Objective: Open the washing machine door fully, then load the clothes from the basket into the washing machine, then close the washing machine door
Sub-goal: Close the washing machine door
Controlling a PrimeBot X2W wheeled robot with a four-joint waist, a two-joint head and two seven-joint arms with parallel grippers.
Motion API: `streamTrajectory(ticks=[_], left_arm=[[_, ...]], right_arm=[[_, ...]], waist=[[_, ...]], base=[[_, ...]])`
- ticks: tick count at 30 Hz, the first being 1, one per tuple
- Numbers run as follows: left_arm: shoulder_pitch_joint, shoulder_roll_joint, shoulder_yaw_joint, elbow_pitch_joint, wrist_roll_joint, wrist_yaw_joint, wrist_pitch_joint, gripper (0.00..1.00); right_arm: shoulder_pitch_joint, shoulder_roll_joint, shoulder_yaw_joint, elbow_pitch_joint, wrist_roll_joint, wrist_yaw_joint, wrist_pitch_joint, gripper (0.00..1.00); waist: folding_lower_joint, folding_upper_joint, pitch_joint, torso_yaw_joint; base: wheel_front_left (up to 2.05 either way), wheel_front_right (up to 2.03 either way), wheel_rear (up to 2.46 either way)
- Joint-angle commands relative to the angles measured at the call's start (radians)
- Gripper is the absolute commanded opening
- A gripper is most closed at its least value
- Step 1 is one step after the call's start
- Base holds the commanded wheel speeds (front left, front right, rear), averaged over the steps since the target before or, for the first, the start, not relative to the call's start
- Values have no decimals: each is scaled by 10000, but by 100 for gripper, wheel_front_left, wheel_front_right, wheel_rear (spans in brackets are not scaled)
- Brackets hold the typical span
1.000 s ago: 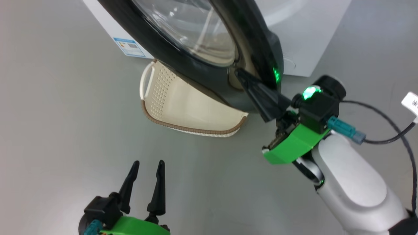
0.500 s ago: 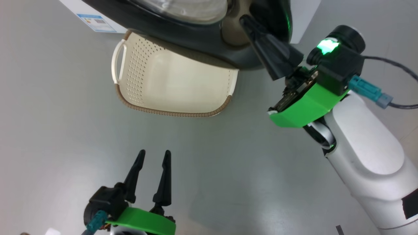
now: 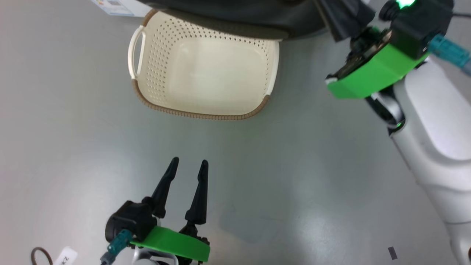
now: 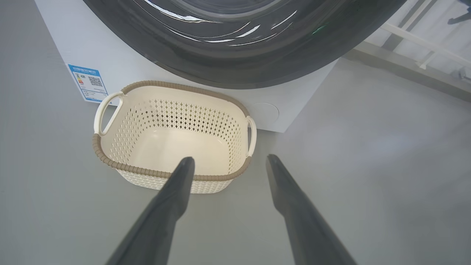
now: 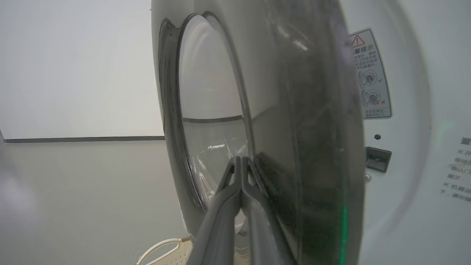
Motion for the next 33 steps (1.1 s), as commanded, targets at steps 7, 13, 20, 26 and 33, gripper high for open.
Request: streamTrajectory(ticks=[7, 13, 20, 26, 33], left_arm=[[-142, 108, 166, -647, -63, 211, -65, 100], [-50, 108, 29, -714, -115, 236, -65, 100], [-63, 108, -169, -872, -300, 282, -65, 100], [-183, 108, -290, -933, -407, 342, -65, 100], [-230, 108, -35, -795, -441, 390, -65, 100]], right_arm=[[-1449, -493, -331, 128, -252, 12, -44, 0], [-2353, -939, -301, 565, -355, 12, -44, 0], [-3251, -1300, -250, 1255, -374, 12, -44, 0], [-3772, -1455, -434, 1943, -558, 12, -44, 0], [-3343, -1395, -476, 1832, -517, 12, -44, 0]], waist=[[0, -1, 696, 338], [0, -1, 812, 476], [0, -1, 948, 751], [0, -1, 1019, 832], [0, -1, 653, 582]], base=[[0, 0, 0], [0, 0, 0], [0, 0, 0], [0, 0, 0], [0, 0, 0]])
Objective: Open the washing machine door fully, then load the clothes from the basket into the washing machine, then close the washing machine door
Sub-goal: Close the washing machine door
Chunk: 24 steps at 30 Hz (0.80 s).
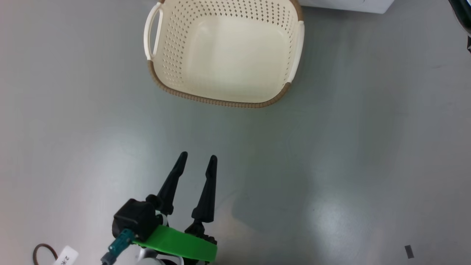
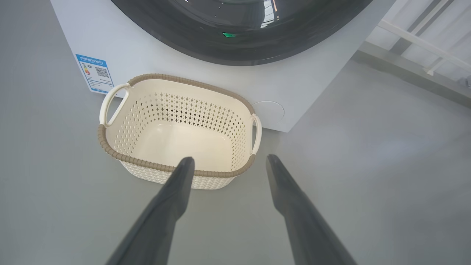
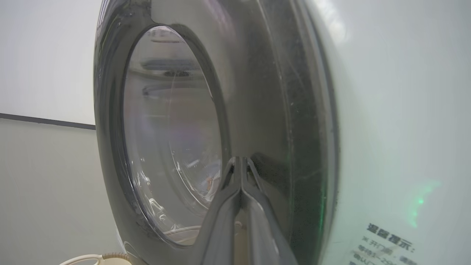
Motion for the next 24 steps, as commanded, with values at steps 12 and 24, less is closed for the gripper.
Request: streamTrajectory(ticks=[12, 24], left_arm=[[25, 131, 1064, 527, -217, -236, -65, 100], [639, 131, 2055, 1384, 271, -639, -65, 100]], right_arm=[[2575, 604, -450, -1216, 311, -174, 43, 44], [5933, 1398, -1300, -2397, 170, -174, 43, 100]], waist=[[0, 0, -1660, -1039], [0, 0, -3920, -2403]], base=[[0, 0, 0], [0, 0, 0]])
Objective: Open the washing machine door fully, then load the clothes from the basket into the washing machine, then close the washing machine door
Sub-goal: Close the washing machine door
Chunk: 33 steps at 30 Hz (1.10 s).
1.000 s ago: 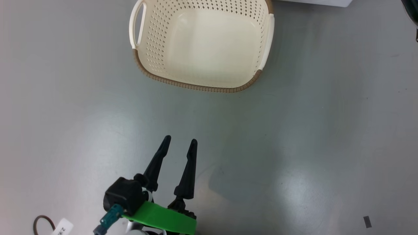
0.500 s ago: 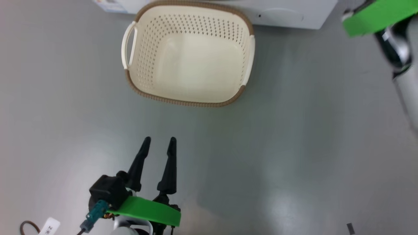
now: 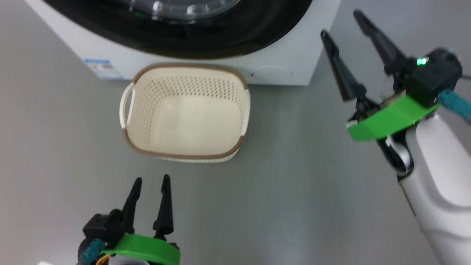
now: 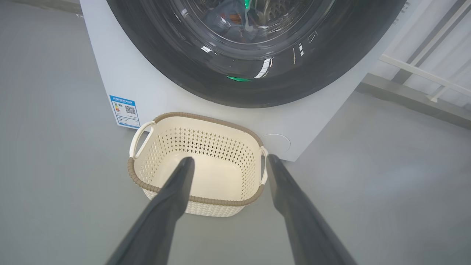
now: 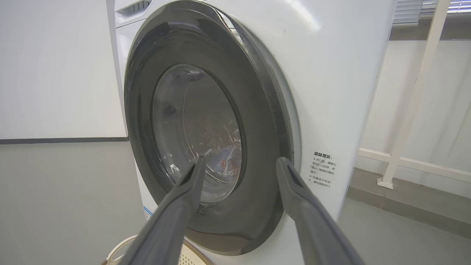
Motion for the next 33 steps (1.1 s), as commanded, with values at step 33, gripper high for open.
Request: streamTrajectory(ticks=[33], left_arm=[[2045, 129, 1445, 69, 486, -250, -65, 100]], right_arm=[[7670, 1264, -2309, -2723, -896, -67, 27, 100]], waist=[[0, 0, -3901, -2287]], base=[[0, 0, 0]])
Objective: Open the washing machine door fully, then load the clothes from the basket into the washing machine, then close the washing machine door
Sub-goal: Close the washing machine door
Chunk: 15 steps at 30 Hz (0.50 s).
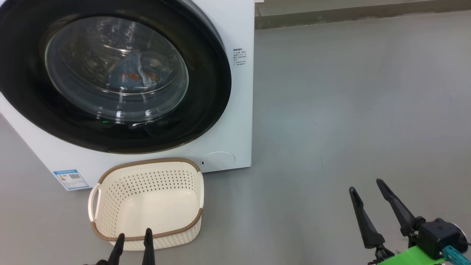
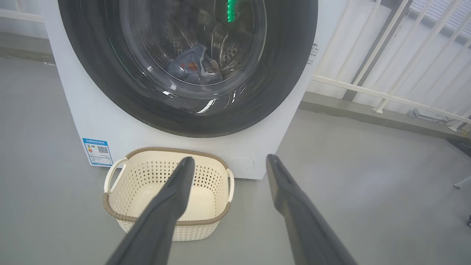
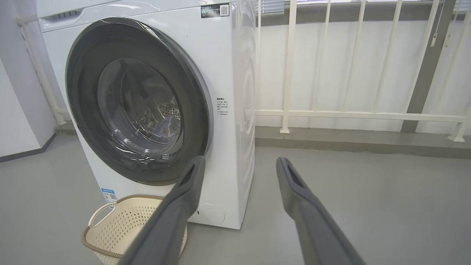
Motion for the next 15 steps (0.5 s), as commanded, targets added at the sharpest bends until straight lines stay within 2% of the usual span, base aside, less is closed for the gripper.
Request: streamTrajectory(ticks=[1, 8, 15], left_arm=[[-110, 91, 376, -311, 87, 62, -65, 100], [172, 91, 745, -471, 401, -27, -65, 100], [340, 91, 981, -485, 590, -149, -65, 100]], right_arm=[[-8, -22, 69, -303, -135, -67, -19, 100], [604, 299, -661, -349, -549, -67, -19, 100], [675, 392, -844, -428, -637, -67, -19, 100]], waist=[[0, 0, -37, 40], [0, 0, -173, 206], [0, 0, -223, 303]], base=[[0, 0, 0], [0, 0, 0], [0, 0, 0]])
